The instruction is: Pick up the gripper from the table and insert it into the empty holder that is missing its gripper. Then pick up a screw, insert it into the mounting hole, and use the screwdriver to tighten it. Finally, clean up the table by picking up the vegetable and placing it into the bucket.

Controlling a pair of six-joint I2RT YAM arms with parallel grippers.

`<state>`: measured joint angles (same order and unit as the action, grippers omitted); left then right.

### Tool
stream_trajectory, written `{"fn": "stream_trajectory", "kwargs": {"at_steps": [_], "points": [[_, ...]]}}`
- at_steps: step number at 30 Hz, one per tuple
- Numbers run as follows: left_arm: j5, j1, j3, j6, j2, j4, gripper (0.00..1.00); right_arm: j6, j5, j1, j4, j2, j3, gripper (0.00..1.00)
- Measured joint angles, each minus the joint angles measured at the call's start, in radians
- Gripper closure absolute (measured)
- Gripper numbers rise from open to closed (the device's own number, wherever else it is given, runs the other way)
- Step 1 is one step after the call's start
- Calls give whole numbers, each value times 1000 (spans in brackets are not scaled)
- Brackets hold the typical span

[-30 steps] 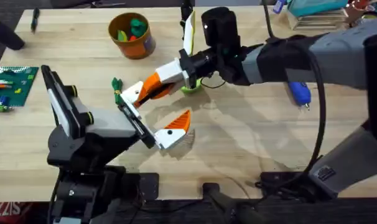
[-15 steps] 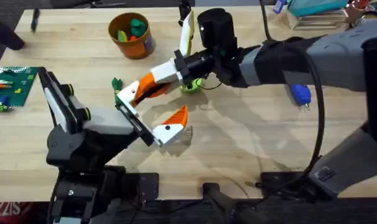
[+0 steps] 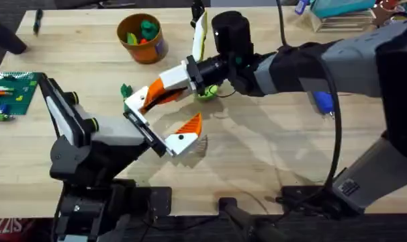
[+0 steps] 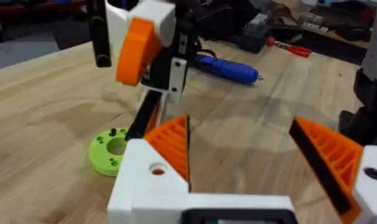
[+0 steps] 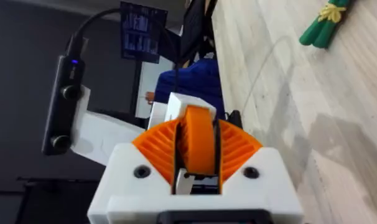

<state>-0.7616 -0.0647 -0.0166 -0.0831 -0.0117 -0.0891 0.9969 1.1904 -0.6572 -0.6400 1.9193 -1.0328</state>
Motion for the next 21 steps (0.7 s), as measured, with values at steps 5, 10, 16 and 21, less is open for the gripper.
{"fn": "stream_trajectory", "kwargs": {"at_steps": [5, 10, 16, 21], "points": [[-33, -2, 0, 17, 0, 0, 10, 31, 63, 24, -9, 12, 0, 669], [-121, -28, 0, 28, 0, -5, 10, 87, 160, 81, -13, 14, 3, 528], [-160, -30, 0, 30, 0, -9, 9, 137, 218, 147, -13, 14, 3, 421], [-164, -30, 0, 30, 0, -9, 10, 127, 236, 190, -11, 14, 3, 309]]}}
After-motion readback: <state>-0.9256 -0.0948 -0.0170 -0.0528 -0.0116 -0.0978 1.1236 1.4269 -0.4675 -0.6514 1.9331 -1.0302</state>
